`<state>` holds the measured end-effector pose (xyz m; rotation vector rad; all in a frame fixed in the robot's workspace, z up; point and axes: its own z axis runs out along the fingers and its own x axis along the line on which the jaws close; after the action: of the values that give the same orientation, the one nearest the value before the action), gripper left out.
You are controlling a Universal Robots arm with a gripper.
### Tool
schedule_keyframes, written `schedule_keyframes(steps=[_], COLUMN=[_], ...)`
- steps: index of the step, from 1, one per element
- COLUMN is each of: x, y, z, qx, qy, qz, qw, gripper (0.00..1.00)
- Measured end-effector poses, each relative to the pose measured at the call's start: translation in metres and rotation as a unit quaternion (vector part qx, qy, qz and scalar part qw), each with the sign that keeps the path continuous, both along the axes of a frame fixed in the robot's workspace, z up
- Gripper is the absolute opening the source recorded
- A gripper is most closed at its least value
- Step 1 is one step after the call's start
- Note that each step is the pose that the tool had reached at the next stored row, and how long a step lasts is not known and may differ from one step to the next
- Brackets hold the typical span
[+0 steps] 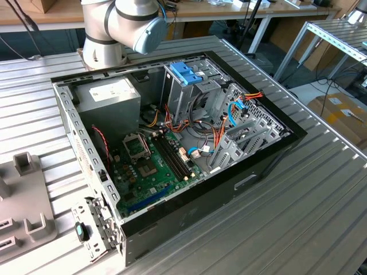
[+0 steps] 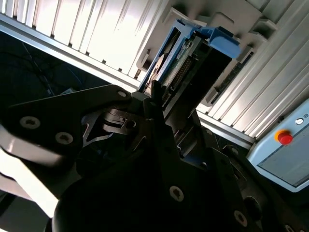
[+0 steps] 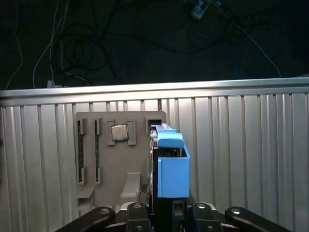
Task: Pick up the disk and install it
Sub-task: 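Pick up the disk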
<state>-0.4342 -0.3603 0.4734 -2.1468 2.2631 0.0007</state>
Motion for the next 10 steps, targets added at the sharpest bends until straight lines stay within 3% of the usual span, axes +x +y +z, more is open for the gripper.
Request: schedule_keyframes(steps=[5, 10], x=[0.0000, 0.0000], y=[0.0000, 0.0000], z=[0.0117, 0.0128], qx=[0.0000, 0.0000], qy=[0.0001, 0.0000], qz=[0.000, 0.000], qw=[1.00000, 1.00000], gripper=[0.35, 0.35])
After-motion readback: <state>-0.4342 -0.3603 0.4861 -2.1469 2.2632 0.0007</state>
